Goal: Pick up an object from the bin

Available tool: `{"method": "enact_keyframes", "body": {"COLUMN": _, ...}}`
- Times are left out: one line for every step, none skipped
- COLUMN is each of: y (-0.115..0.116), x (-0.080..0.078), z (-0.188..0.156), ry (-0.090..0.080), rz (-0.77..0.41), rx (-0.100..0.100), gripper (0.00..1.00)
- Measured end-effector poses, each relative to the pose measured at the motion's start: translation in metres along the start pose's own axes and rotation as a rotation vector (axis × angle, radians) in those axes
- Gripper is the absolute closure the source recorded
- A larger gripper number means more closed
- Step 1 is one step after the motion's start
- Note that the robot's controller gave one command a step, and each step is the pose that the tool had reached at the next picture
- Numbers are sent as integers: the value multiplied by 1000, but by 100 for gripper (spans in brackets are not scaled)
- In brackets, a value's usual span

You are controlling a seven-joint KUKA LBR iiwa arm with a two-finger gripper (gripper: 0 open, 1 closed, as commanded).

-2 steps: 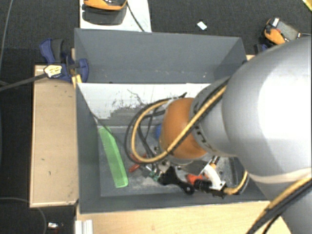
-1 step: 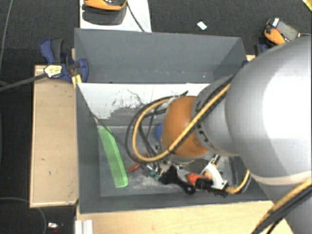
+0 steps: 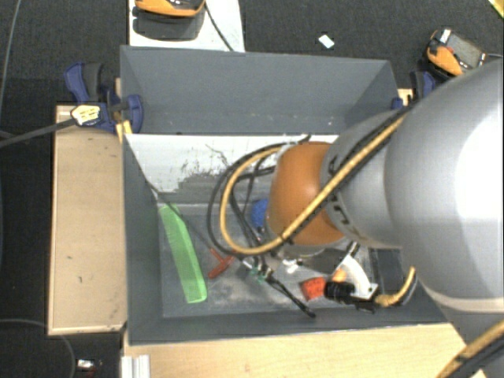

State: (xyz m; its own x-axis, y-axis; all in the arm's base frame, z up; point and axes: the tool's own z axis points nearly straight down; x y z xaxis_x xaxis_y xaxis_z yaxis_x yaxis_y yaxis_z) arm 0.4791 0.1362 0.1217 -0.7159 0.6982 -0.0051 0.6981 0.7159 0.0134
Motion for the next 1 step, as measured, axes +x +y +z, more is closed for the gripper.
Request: {"method": "enact_keyframes", "body": {"y": 1, "x": -1, "z": -30, "ry": -1, "rz": -3, "rx": -1, "gripper": 100}}
